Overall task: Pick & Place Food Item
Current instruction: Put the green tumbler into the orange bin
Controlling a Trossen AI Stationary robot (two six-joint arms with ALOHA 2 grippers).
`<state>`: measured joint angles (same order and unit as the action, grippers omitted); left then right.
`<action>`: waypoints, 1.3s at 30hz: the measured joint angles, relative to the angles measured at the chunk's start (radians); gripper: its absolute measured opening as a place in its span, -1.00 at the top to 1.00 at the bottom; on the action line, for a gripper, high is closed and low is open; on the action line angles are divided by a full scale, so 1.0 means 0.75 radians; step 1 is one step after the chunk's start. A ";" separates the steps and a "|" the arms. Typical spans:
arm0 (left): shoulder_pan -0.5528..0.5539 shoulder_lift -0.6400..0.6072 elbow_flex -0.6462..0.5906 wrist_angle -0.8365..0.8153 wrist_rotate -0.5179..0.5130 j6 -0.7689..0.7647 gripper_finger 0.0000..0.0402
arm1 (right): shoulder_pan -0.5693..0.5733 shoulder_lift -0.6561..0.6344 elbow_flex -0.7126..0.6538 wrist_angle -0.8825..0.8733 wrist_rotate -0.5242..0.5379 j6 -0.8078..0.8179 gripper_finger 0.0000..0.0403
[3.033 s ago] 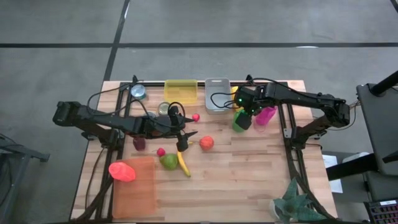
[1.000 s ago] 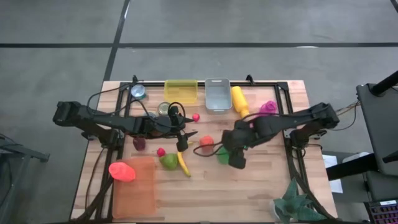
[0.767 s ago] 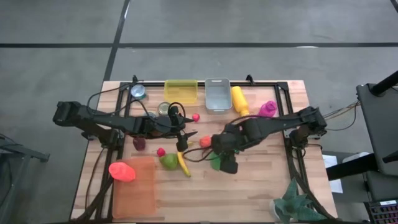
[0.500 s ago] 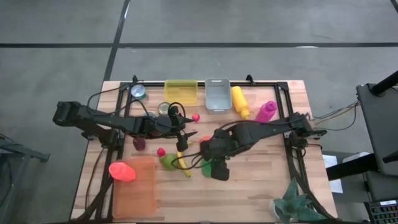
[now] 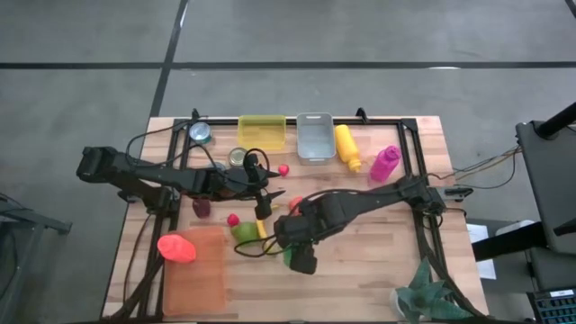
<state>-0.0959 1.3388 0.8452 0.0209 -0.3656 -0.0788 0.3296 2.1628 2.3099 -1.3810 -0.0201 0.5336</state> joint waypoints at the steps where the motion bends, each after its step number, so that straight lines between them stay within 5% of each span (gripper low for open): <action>1: 0.000 0.000 0.000 -0.003 0.000 0.000 -0.28 | 0.005 -0.001 -0.003 0.028 -0.005 -0.002 -0.05; 39: 0.000 0.000 0.000 -0.031 0.000 0.000 -0.28 | 0.067 -0.002 -0.143 0.194 -0.016 -0.116 -0.05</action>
<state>-0.0959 1.3388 0.8452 -0.0021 -0.3653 -0.0788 0.3798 2.1610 2.2027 -1.2354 -0.0320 0.4464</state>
